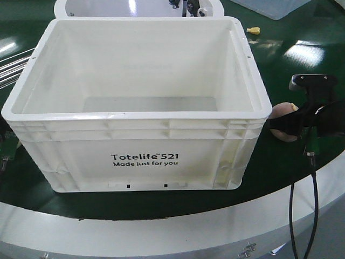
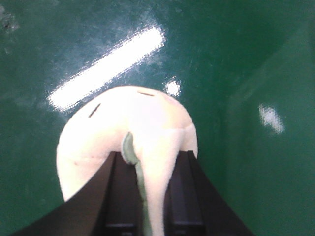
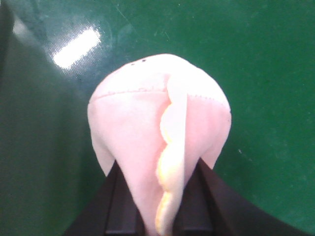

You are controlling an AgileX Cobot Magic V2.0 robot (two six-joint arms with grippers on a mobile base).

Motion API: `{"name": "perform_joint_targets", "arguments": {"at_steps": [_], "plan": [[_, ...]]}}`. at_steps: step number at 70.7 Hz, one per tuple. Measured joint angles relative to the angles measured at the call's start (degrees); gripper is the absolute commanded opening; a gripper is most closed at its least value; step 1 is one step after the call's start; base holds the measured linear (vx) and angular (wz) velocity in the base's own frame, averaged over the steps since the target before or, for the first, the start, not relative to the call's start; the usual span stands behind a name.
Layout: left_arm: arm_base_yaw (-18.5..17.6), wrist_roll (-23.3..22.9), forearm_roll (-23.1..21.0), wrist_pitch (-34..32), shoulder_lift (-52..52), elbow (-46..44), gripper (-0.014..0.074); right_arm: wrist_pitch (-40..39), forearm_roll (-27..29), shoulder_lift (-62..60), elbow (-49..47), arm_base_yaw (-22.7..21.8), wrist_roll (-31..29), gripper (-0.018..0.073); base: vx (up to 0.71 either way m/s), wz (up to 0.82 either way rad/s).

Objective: Place moving items into box and shelve
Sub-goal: 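Close both grippers on the pink and cream plush balls, then lift both plush balls and carry them over the white tote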

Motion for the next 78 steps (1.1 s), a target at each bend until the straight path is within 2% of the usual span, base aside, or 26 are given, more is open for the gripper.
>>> {"name": "perform_joint_targets", "arguments": {"at_steps": [24,37,53,78], "plan": [[0.00,-0.04,-0.06,-0.29,-5.06,0.38,-0.0028,-1.26,0.00,0.00,0.00,0.00,-0.85,-0.0015,0.00,0.00],[0.00,-0.04,-0.12,-3.22,-9.39,0.38,-0.0028,-2.73,-0.06,-1.04,0.00,0.00,-2.21,-0.0015,0.00,0.00],[0.00,-0.04,-0.12,-4.52,-13.80,0.38,-0.0028,-6.31,-0.06,-7.03,0.00,0.00,-2.45,-0.0015,0.00,0.00],[0.00,-0.04,-0.12,-6.62,-21.24,0.49,-0.0028,-7.75,-1.56,-18.35,0.05,0.00,-2.63,-0.0015,0.00,0.00]]}}
